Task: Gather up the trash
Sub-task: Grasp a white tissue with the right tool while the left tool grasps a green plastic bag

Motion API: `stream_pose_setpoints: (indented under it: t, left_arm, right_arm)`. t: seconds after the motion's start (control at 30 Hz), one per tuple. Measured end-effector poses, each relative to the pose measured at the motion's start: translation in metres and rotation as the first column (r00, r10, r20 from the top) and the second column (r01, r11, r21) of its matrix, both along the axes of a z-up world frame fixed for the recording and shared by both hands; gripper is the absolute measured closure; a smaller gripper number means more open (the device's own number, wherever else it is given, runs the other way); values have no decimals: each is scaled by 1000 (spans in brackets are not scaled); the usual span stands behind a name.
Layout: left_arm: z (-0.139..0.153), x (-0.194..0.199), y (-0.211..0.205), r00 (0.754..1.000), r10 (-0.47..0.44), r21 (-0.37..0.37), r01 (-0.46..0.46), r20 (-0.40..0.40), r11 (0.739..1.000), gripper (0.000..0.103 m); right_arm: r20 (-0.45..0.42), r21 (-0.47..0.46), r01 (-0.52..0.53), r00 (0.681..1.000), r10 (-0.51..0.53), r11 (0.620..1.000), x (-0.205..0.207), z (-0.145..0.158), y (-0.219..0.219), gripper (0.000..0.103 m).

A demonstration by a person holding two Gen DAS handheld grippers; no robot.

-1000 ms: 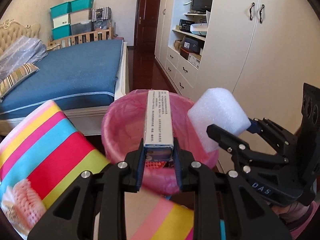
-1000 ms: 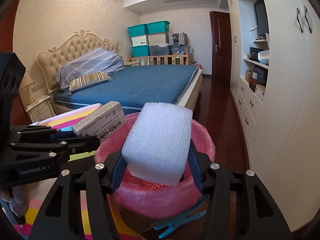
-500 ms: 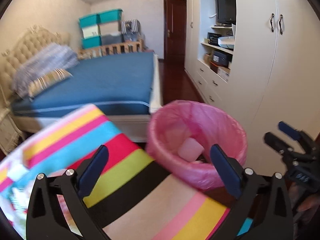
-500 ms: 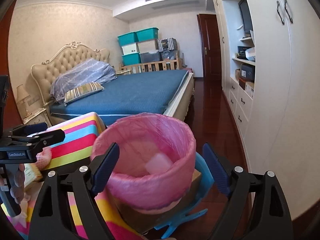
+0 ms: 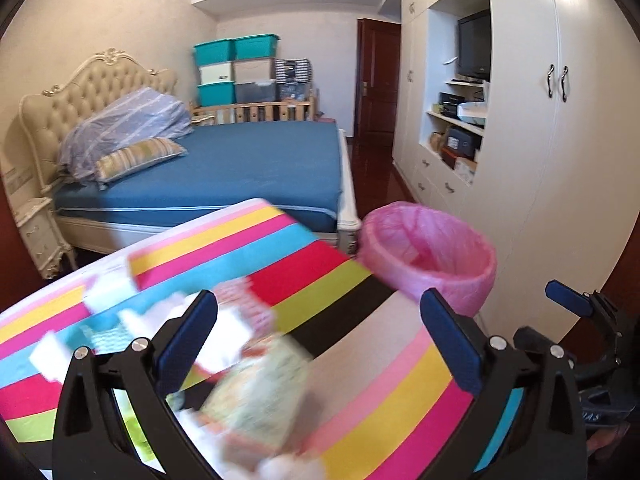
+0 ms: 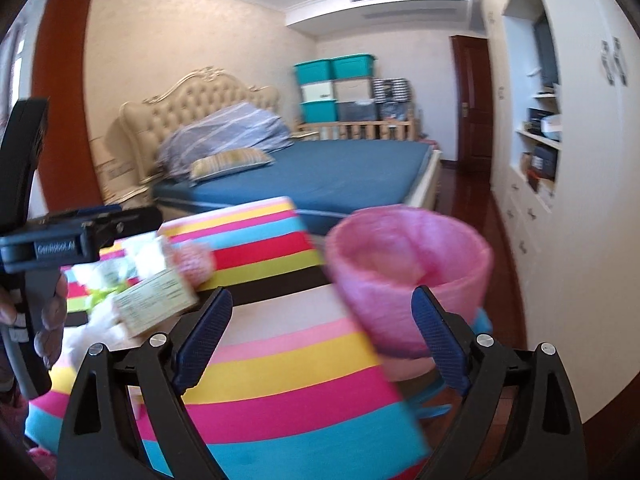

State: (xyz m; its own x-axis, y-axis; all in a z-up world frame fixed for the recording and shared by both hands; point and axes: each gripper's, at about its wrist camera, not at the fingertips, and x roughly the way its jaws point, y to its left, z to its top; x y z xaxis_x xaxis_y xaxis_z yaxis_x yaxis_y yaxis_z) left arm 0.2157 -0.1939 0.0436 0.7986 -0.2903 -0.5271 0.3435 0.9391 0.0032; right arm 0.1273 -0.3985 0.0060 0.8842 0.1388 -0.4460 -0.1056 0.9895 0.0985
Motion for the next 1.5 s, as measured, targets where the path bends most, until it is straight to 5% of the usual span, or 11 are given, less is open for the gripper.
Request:
stream_pose_setpoints:
  t: [0.17,0.37,0.67,1.2,1.33,1.5]
  left_arm:
    - [-1,-26,61,995,89,50,-91,33,995,5]
    - [-14,-49,153,969,247,4,-247,-11,969,5]
    - [-55,-67,212,934,343,8,-344,-98,939,5]
    - [-91,-52,185,941,296,63,-289,-163,955,5]
    - [-93,-38,179,939,285,54,-280,-192,958,5]
    - [-98,-15,167,933,277,40,-275,-230,961,6]
  right_arm:
    - [-24,-10,-114,993,113,993,-14,-7,55,17]
    - [-57,-59,-216,975,213,975,-35,-18,102,17]
    - [-148,-104,-329,938,313,938,-45,-48,151,17]
    - [-277,-121,-331,917,288,936,3,-81,179,39]
    - [-276,-84,-360,904,325,929,3,-82,179,66]
    - [-245,-90,-351,915,321,932,-6,-80,175,71]
